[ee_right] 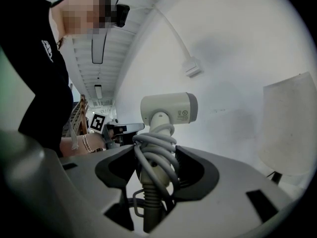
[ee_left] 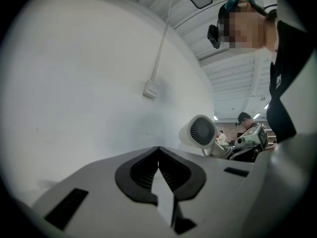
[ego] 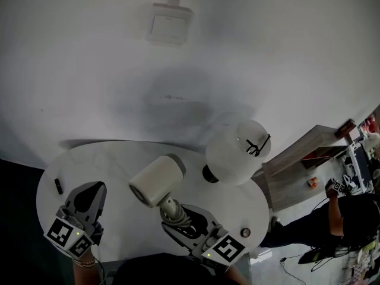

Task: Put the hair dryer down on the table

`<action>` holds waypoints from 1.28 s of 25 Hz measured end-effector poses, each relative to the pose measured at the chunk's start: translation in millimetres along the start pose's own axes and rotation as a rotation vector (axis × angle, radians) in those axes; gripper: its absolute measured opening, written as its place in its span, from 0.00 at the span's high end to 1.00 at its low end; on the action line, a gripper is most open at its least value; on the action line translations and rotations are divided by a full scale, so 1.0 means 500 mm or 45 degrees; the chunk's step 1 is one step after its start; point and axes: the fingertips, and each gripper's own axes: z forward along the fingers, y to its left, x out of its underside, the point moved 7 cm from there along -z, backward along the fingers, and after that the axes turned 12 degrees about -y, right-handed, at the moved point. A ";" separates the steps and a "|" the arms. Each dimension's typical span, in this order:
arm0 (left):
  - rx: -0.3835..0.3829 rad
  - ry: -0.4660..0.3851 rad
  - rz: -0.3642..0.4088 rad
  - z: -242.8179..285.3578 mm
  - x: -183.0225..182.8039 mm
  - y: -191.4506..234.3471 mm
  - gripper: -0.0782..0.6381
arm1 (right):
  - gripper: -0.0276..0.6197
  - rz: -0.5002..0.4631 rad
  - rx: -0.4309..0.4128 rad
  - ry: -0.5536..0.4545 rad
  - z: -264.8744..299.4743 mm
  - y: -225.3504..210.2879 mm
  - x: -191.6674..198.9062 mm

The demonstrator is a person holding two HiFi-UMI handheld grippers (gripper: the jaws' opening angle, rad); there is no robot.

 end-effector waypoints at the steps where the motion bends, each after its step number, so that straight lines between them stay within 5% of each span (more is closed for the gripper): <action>1: -0.002 0.004 -0.006 0.004 0.005 0.004 0.87 | 0.57 -0.002 0.005 0.019 0.002 -0.005 0.006; 19: -0.129 0.138 -0.034 0.030 0.103 0.066 0.87 | 0.57 0.079 0.197 0.309 0.052 -0.150 0.134; 32: -0.109 0.216 -0.071 0.087 0.160 0.095 0.87 | 0.57 0.153 0.332 0.350 0.078 -0.250 0.185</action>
